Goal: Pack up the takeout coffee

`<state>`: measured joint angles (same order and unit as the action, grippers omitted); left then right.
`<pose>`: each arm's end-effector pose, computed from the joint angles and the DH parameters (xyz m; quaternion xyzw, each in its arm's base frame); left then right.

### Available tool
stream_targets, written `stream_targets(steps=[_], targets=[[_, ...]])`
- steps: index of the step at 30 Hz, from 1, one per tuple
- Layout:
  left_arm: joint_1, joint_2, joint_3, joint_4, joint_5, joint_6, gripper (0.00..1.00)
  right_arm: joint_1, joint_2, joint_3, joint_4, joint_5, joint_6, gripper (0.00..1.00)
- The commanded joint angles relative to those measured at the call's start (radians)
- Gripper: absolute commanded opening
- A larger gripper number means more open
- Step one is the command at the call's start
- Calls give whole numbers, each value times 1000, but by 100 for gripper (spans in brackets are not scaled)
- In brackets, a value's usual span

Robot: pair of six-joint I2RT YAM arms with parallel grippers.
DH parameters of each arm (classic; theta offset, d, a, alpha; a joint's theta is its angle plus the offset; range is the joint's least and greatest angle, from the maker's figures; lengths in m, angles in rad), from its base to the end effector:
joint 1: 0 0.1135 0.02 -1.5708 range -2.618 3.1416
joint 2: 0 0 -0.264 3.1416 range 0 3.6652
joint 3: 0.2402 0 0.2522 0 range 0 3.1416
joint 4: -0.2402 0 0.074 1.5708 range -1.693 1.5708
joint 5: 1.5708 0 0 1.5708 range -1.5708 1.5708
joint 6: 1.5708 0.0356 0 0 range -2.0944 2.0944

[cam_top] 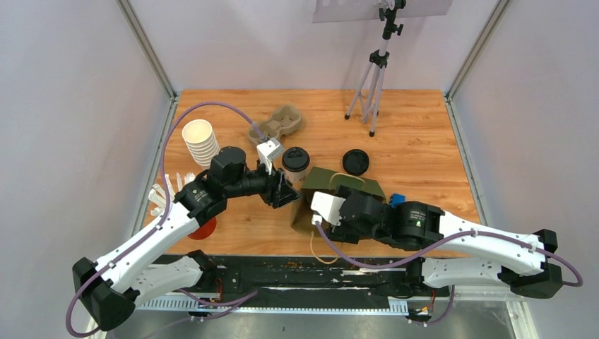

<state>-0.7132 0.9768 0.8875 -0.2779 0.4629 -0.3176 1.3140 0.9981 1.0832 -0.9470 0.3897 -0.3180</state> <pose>0.1563 -0.1562 0.3322 0.2850 0.7612 -0.4361 0.3862 0.0602 0.1760 0.3348 -0.6242 0.6793 0.0031 0.3859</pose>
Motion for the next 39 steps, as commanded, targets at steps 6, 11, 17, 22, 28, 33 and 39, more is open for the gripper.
stream_targets(steps=[6,11,17,22,28,33,39], targets=[[-5,-71,1,-217,-10,28,67,2,-22,-46,95,-9,-35,64],[-5,-64,1,-208,5,26,69,2,4,-33,124,12,-60,63],[-10,-48,-5,-193,6,14,70,2,22,-25,158,41,-79,64],[-14,-28,-8,-141,-11,4,66,1,17,-24,172,39,-88,64],[-16,-11,0,-96,23,0,17,2,28,-48,189,-34,-173,64],[-17,-35,-39,-60,52,-10,5,3,65,-79,237,10,-226,64],[-17,-47,-60,-35,93,-18,0,1,82,-120,281,46,-244,64]])
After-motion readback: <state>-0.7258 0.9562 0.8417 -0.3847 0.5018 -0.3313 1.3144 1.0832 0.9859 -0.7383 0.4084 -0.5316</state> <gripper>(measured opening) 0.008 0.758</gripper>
